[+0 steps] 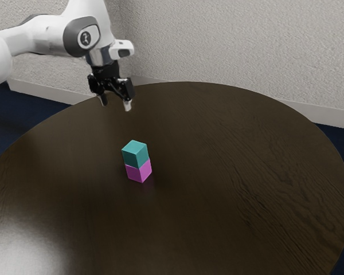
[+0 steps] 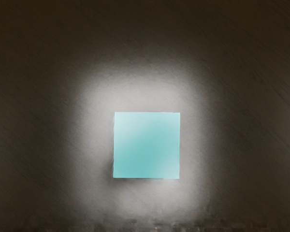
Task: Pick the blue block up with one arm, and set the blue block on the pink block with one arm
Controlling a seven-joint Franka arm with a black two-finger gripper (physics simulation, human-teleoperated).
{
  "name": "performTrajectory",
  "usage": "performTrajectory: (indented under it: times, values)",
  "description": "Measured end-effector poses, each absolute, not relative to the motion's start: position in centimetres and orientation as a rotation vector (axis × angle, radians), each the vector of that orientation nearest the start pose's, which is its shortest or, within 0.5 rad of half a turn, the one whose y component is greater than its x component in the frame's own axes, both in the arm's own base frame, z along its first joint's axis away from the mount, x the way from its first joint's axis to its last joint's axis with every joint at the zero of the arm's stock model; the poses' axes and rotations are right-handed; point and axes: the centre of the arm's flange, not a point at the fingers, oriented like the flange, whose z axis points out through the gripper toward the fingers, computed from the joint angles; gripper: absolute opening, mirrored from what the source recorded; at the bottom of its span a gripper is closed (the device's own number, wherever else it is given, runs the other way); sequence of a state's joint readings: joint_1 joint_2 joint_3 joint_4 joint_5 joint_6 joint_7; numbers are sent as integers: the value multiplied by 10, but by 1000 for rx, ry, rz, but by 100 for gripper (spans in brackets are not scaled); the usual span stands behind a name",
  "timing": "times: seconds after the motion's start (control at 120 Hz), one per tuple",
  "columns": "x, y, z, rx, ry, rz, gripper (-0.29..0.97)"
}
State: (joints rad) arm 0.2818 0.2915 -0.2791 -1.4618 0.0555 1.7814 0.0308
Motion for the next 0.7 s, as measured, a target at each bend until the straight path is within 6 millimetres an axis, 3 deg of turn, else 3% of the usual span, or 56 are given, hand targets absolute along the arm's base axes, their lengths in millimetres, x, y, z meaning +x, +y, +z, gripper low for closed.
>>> performTrajectory:
  times: [0.25, 0.7]
  values:
    - [638, 31, 541, -3173, 43, 9, 68]
    - [630, 29, 553, -3174, 59, 31, 68]
